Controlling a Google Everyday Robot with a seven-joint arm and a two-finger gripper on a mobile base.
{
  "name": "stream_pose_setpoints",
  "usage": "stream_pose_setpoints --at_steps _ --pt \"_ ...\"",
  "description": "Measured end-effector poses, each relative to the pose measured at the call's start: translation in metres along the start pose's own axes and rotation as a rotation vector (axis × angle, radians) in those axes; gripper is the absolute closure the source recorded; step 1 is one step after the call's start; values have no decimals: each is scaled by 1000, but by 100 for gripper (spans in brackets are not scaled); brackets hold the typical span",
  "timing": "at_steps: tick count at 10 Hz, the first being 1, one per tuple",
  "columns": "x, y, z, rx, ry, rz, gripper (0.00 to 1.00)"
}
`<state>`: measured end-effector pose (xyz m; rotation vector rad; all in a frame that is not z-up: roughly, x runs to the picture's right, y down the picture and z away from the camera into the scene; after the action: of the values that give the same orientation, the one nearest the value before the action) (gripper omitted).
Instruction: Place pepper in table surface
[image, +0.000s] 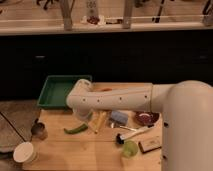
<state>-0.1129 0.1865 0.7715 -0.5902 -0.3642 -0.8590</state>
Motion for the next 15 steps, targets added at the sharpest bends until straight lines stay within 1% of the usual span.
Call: stream_pose_setpoints --at_steps 1,2,4,8,10,12,15 --pt "-2 1 5 0 -1 20 20" --pt "-4 1 9 9 -6 36 20" --pt "-7 -2 19 20 -16 56 20" --pt "-12 -7 34 28 -27 89 20" --pt "-13 -10 42 34 -26 109 20" --pt "-12 -9 51 61 -15 140 20" --pt "-11 -11 63 74 -20 153 20"
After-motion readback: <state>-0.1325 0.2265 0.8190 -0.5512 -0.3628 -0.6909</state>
